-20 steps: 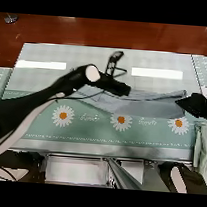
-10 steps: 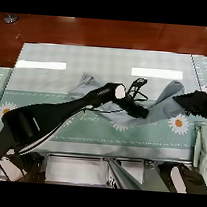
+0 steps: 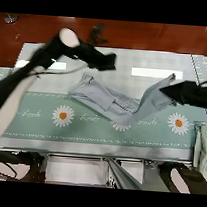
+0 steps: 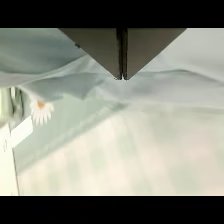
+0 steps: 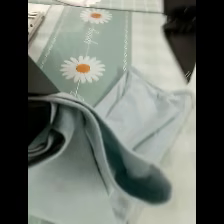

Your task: Fold the shirts.

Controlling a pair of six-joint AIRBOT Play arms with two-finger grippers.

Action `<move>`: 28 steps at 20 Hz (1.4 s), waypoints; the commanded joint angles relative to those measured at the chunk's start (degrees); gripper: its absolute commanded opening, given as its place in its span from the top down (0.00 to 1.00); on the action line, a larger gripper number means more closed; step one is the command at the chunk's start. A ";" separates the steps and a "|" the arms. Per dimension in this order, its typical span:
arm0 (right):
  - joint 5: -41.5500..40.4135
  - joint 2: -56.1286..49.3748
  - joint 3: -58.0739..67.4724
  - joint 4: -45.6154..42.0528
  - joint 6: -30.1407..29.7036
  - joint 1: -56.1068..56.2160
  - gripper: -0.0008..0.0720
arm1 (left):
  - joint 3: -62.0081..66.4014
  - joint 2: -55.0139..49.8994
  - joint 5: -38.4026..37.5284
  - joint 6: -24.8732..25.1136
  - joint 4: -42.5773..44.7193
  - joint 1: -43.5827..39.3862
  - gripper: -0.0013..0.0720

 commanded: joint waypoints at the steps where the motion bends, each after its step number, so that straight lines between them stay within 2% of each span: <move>1: -8.02 -12.48 9.88 0.07 -0.96 12.94 0.95 | -0.37 9.77 -6.43 -0.07 5.33 13.57 0.95; 4: -11.67 -28.06 22.34 -0.02 -0.50 22.43 0.95 | -6.27 21.35 -4.07 0.26 6.08 23.04 0.95; 7: -11.93 -43.60 35.39 -0.24 0.98 28.76 0.95 | -16.87 33.35 -2.67 3.98 6.05 29.90 0.95; 11: -11.93 -59.67 47.84 -0.31 4.07 33.40 0.95 | -36.11 48.70 1.31 5.11 4.72 30.77 0.95; 14: -12.41 -66.88 52.06 -0.70 5.73 35.21 0.95 | -47.67 54.40 2.71 5.14 2.43 30.73 0.95; 15: -13.25 -68.37 52.33 -0.59 6.40 35.39 0.70 | -50.71 55.04 2.97 5.14 1.88 30.73 0.95; 16: -13.40 -69.22 52.33 -0.31 7.19 35.30 0.18 | -52.96 55.19 3.48 5.14 1.84 30.73 0.95; 17: -13.44 -69.35 52.33 -0.20 6.93 34.53 0.12 | -55.04 55.12 4.42 5.14 1.84 30.73 0.95; 19: -10.32 -67.84 53.37 2.40 6.73 30.82 0.12 | -57.79 54.84 6.10 5.16 1.92 30.75 0.95; 22: 4.79 -61.51 56.94 3.23 4.55 20.33 0.12 | -59.74 54.66 6.80 5.22 1.99 30.75 0.95; 23: 11.23 -57.40 56.87 -1.29 2.64 16.70 0.12 | -59.93 54.66 6.78 5.92 1.95 30.73 0.95; 25: 20.33 -47.10 52.33 -23.63 1.40 13.09 0.12 | -60.00 54.66 6.54 6.73 1.95 30.71 0.95; 26: 18.82 -40.13 44.81 -35.63 3.32 12.55 0.12 | -60.00 54.66 6.56 7.32 1.95 30.45 0.95; 27: 13.40 -32.85 34.84 -42.07 7.85 11.98 0.12 | -60.02 54.66 6.54 7.72 1.95 30.14 0.95; 28: 4.26 -24.46 21.79 -44.76 13.86 11.78 0.12 | -60.02 54.64 6.56 7.74 1.95 29.73 0.95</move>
